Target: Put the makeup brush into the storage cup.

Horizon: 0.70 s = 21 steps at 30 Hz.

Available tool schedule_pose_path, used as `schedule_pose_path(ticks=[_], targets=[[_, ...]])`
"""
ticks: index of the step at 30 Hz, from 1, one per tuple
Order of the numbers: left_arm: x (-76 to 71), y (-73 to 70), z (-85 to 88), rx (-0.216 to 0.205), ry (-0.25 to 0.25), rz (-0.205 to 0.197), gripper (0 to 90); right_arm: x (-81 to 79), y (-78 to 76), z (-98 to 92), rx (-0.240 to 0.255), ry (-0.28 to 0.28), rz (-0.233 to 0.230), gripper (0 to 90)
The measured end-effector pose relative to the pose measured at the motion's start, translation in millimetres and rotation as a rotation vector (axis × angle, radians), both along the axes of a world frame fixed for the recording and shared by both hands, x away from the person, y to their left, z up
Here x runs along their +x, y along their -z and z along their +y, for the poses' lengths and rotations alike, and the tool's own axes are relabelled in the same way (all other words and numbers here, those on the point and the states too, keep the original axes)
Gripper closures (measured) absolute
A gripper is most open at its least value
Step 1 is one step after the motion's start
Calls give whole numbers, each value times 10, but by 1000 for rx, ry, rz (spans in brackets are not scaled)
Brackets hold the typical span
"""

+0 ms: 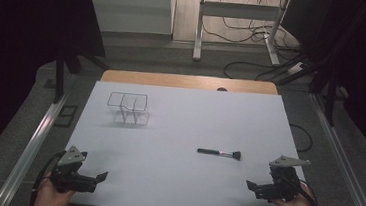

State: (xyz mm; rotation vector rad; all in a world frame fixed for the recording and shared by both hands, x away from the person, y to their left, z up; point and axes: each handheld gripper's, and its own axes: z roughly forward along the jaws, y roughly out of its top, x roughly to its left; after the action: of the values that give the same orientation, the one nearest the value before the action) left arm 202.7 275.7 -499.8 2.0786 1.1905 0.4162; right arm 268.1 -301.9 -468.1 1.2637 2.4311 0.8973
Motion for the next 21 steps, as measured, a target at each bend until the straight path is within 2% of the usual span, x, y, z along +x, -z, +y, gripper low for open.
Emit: schedule_pose_path(ticks=[4, 21], targets=[[1, 1, -1, 1, 0, 0, 0, 4, 3, 12, -6, 0, 15, 0], [8, 7, -4, 6, 0, 3, 0, 123, -48, 33, -75, -18, 28, 0]])
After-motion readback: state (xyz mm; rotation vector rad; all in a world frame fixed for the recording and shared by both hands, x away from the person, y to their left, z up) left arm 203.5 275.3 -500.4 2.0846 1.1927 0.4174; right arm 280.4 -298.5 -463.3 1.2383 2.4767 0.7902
